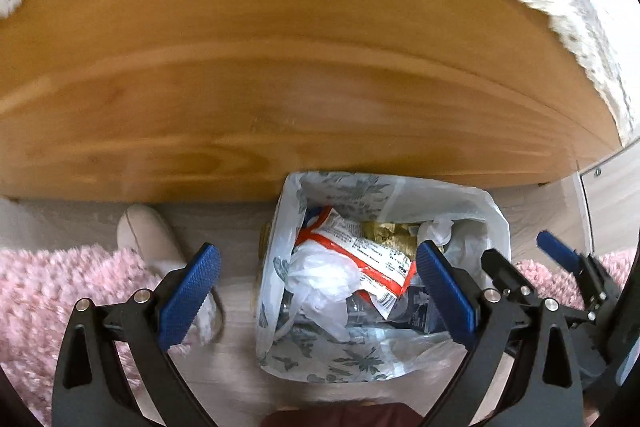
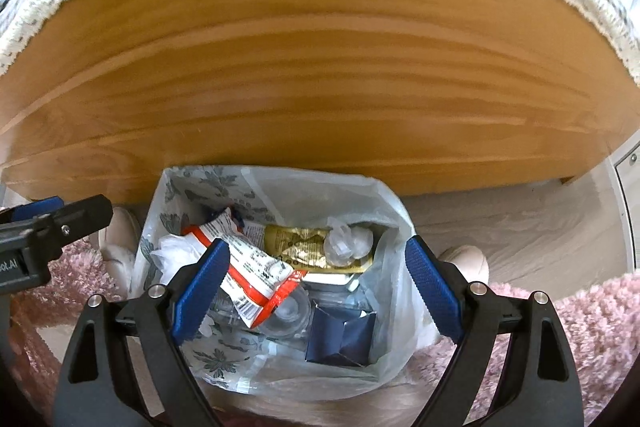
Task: Collect trash
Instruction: 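Raise both open tools out of the bin back over the bed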
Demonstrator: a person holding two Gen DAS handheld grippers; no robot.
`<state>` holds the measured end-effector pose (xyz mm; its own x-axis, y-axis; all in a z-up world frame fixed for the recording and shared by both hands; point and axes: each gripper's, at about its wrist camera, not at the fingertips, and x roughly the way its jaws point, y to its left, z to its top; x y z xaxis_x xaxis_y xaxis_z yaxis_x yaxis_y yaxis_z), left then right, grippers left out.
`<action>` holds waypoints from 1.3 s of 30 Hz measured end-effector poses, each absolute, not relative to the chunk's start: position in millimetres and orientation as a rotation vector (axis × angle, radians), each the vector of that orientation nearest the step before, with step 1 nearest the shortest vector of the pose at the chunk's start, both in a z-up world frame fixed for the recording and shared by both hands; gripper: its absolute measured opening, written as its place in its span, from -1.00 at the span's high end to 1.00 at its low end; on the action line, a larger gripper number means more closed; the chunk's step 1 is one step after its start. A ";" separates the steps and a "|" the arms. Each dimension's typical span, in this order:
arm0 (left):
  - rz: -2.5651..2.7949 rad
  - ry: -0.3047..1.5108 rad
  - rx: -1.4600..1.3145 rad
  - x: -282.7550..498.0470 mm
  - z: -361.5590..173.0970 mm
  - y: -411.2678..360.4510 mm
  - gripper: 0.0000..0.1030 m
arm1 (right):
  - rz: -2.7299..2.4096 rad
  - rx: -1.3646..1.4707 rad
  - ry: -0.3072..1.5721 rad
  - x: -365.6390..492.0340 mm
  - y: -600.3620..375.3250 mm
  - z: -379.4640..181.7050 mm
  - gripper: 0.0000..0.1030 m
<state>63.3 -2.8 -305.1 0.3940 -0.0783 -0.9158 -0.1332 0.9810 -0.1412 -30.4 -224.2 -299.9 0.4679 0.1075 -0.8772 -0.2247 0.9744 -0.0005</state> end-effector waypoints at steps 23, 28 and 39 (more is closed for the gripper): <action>-0.071 0.799 -0.121 31.2 -174.2 -5.6 -0.85 | 0.169 0.057 0.692 -48.6 -288.9 -161.3 -0.73; -0.081 0.741 -0.167 40.2 -148.0 0.0 -0.85 | 0.163 0.080 0.602 -44.0 -293.0 -136.3 -0.76; -0.082 0.598 -0.137 55.6 -103.0 -0.7 -0.85 | 0.174 0.068 0.484 -25.5 -288.4 -99.8 -0.83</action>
<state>55.6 -0.7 -103.0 0.8239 -0.1162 -0.5548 0.0367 0.9876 -0.1524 -25.5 -288.4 -99.8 0.8708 0.1828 -0.4565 -0.1506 0.9829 0.1063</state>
